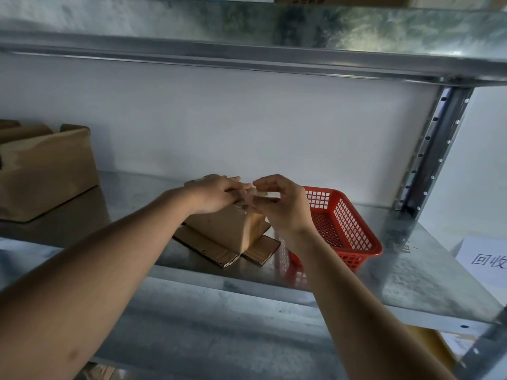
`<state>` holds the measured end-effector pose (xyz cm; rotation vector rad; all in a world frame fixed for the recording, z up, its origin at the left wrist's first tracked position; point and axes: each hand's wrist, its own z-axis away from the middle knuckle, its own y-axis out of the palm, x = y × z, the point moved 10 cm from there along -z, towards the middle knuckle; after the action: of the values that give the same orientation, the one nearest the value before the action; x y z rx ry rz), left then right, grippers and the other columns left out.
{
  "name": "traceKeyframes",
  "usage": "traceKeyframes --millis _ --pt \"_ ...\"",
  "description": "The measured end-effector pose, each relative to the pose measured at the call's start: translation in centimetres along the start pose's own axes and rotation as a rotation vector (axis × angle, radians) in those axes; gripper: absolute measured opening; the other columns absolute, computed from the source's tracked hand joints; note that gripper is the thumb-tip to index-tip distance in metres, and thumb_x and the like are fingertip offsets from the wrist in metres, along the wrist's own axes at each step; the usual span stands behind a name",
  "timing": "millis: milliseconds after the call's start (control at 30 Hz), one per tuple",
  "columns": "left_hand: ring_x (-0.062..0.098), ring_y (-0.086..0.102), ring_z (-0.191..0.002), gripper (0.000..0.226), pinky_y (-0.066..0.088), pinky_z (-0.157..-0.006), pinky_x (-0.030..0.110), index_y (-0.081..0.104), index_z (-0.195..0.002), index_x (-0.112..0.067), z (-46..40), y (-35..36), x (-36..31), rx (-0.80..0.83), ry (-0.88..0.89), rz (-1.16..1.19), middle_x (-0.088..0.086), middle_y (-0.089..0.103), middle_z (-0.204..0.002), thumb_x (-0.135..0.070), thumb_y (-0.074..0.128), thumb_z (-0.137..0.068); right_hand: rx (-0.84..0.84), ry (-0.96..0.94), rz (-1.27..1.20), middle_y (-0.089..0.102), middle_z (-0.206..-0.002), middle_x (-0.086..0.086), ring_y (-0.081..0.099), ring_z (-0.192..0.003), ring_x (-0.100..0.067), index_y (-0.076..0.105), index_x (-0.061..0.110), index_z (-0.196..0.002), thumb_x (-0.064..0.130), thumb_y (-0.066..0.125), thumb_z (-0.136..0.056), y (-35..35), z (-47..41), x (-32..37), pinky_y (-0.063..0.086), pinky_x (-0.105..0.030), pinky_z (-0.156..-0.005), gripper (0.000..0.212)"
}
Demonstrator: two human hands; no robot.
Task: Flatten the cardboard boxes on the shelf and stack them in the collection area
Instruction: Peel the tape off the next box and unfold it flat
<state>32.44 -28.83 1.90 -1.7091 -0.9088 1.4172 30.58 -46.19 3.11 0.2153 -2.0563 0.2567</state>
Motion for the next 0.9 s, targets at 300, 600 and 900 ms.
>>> traceKeyframes --millis 300,600,900 --pt "0.012 0.020 -0.156 0.040 0.014 -0.127 0.040 0.050 -0.146 -0.051 0.7 -0.3 -0.4 -0.017 -0.022 -0.037 -0.013 0.027 -0.168 -0.051 0.047 -0.106 -0.055 0.039 0.284 0.078 -0.082 0.014 0.075 -0.079 -0.005 0.082 0.033 -0.095 0.031 0.089 -0.079 -0.6 -0.2 -0.7 0.061 -0.036 -0.078 0.018" --pt "0.016 0.018 -0.157 0.041 0.013 -0.128 0.046 0.049 -0.147 -0.052 0.8 -0.3 -0.7 0.002 -0.017 -0.052 -0.011 0.026 -0.169 -0.051 0.045 -0.107 0.057 -0.281 0.562 0.078 -0.099 0.014 0.068 -0.087 0.004 0.080 0.032 -0.109 0.016 0.071 -0.095 1.5 1.0 2.5 0.048 -0.008 -0.073 0.024" --pt "0.015 0.016 -0.158 0.041 0.012 -0.127 0.042 0.046 -0.148 -0.056 0.5 0.0 -0.2 0.006 -0.005 -0.111 -0.010 0.024 -0.169 -0.056 0.038 -0.108 0.053 -0.181 0.468 0.074 -0.091 0.012 0.068 -0.079 0.001 0.082 0.030 -0.101 0.015 0.079 -0.090 1.2 0.4 1.9 0.046 -0.009 -0.069 0.019"
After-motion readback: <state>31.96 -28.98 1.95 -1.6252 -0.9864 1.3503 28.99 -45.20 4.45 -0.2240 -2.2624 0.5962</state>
